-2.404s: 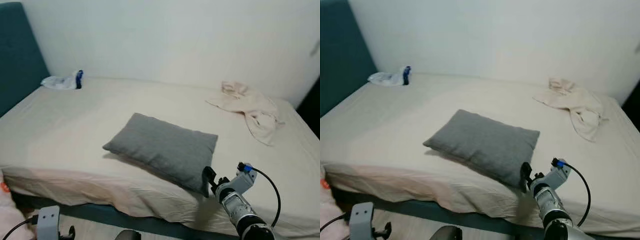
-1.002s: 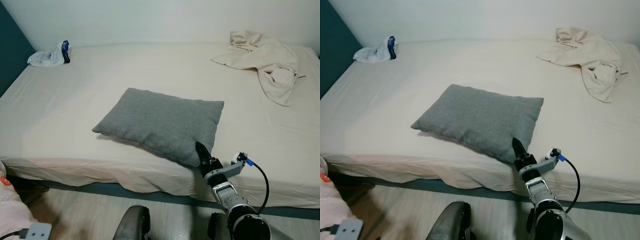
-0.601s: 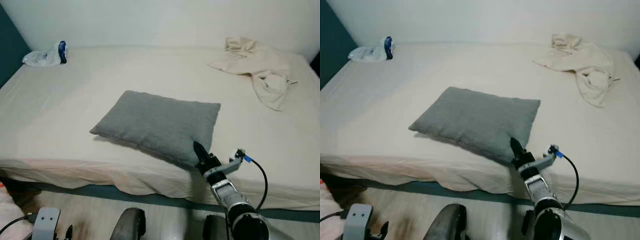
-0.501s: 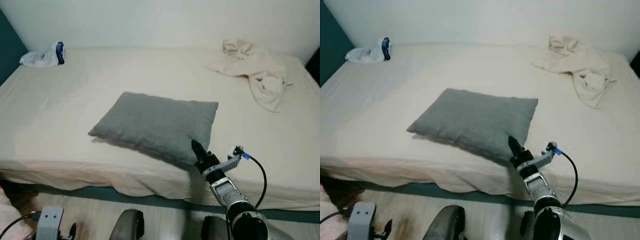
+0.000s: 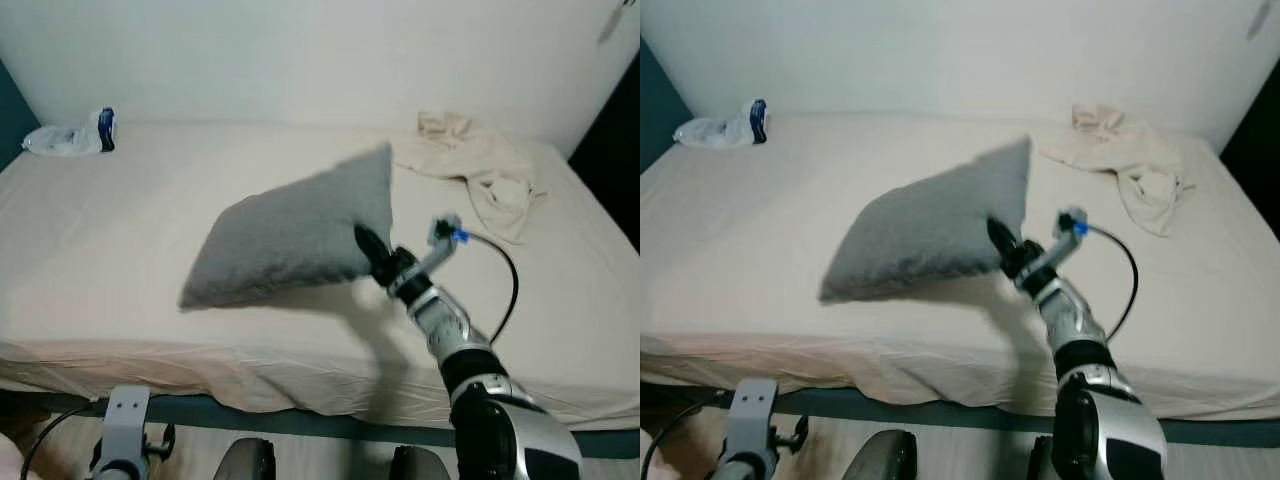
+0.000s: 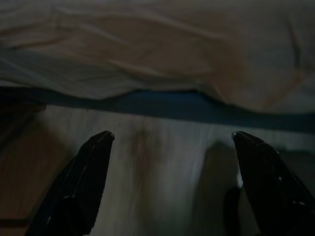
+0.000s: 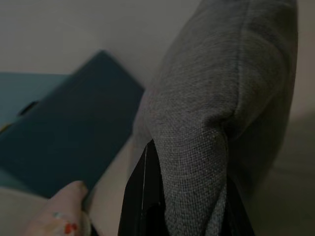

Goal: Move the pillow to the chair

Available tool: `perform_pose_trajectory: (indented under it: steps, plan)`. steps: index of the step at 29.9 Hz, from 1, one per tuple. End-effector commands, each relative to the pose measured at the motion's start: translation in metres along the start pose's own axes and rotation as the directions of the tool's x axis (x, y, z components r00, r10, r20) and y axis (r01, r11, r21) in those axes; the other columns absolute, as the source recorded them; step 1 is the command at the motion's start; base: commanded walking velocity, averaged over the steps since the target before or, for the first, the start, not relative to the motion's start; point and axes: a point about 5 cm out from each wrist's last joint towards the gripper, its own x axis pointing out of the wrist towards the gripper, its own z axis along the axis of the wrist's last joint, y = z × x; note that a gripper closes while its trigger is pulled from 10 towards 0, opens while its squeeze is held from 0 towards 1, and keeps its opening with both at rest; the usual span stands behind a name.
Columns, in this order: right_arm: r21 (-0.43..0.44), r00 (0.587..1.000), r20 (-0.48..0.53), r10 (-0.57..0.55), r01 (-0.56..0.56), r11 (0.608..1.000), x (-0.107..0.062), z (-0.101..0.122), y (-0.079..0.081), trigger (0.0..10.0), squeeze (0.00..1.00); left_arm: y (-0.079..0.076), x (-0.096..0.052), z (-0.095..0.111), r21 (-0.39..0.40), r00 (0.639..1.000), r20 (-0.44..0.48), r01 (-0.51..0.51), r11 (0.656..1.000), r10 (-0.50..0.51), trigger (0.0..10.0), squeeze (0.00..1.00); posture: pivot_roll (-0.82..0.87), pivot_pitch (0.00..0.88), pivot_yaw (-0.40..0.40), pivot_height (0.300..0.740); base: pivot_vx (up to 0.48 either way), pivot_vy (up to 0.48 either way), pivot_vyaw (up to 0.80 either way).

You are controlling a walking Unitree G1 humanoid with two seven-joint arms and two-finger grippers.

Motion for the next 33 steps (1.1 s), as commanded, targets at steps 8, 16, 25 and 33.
perform_pose_trajectory:
  steps: [8, 16, 25, 33]
  plan:
    - [-0.051, 0.956, 0.059, 0.286, -0.284, 0.958, 0.025, 0.026, 0.046, 10.0, 0.0, -0.025, 0.017, 0.029, -0.105, 0.997, 0.073, 0.01, 0.994, -0.002, 10.0, 0.0, 0.16, 0.0, -0.071, 0.64, 0.0, 0.0, 0.0]
    - [-0.014, 0.946, -0.023, 0.323, -0.323, 0.946, 0.025, 0.002, 0.06, 10.0, 0.0, -0.032, 0.022, 0.043, -0.115, 0.992, 0.128, 0.023, 0.993, -0.008, 10.0, 0.0, 0.17, 0.0, -0.089, 0.68, 0.0, 0.0, 0.0]
    - [0.026, 0.873, -0.083, 0.48, -0.48, 0.877, 0.023, -0.01, 0.091, 10.0, 0.0, -0.035, 0.023, 0.043, -0.109, 0.992, 0.128, 0.032, 0.994, -0.018, 10.0, 0.0, 0.17, 0.0, -0.092, 0.72, 0.0, 0.0, 0.0]
    - [0.031, 0.843, -0.123, 0.524, -0.525, 0.851, 0.02, -0.014, 0.101, 10.0, 0.0, -0.042, 0.023, 0.041, -0.1, 0.993, 0.113, 0.046, 0.994, -0.034, 10.0, 0.0, 0.17, 0.0, -0.101, 0.74, 0.0, 0.0, 0.0]
